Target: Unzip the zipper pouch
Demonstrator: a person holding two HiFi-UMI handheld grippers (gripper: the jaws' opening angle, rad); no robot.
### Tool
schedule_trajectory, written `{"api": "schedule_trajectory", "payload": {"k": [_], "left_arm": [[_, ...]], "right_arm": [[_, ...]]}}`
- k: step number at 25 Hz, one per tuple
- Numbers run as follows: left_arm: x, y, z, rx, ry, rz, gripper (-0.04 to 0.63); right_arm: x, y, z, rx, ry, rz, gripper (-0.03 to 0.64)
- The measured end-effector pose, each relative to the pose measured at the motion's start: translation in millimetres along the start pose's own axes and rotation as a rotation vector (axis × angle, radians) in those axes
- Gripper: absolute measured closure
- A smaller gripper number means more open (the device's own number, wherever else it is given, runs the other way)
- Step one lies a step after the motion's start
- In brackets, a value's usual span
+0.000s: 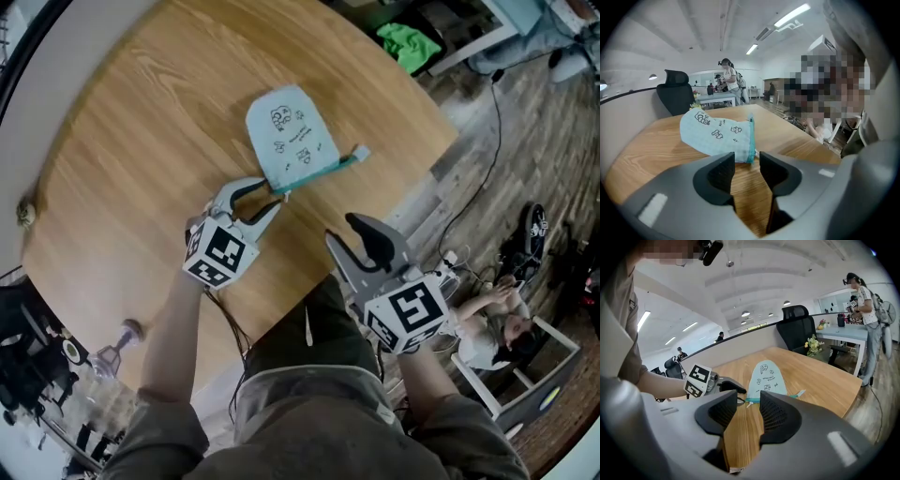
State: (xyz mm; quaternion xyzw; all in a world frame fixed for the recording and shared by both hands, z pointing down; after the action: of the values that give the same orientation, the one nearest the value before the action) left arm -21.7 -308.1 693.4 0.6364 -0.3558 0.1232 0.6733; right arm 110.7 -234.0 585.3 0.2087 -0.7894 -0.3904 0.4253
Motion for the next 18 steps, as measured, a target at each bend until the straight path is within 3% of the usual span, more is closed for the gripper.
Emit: {"api": "schedule_trajectory", "payload": {"k": [6, 10, 12, 15, 18], "left_arm": [[10.2, 1.6, -0.8, 0.021, 0.014, 0.002, 0.474], [15.0, 3.1, -6.2, 0.16, 0.015, 0.064, 0.527], [16.3, 3.7, -7.8, 0.178, 0.018, 0.075, 0.535], [16.1, 4.5, -9.4, 0.146, 0.029, 0.079, 0.541], [12.0, -0.5, -15.1, 0.035, 0.065, 0.04, 0.546]], "right_arm": [[8.4, 8.6, 0.0, 0.014, -0.01, 0.019, 0.457], [8.2, 12.6, -2.8, 0.03, -0.006, 0.026, 0.457], [8.0, 15.5, -5.2, 0.034, 0.0, 0.032, 0.457], [7.2, 17.1, -6.8, 0.034, 0.007, 0.036, 0.457], [3.2, 12.4, -6.5, 0.023, 0.016, 0.028, 0.457]]}}
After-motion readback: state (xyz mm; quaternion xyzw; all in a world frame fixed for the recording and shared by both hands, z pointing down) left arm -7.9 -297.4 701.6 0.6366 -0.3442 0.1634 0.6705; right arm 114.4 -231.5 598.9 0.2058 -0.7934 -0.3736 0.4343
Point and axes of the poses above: the fingertips, and each gripper's own axes: x forward along the fingers, z to its left, y out of its underside, the point moved 4 cm from there along -x, backward along the fingers, and after that the axes turned 2 degrees about -y, right-handed, at the moved point
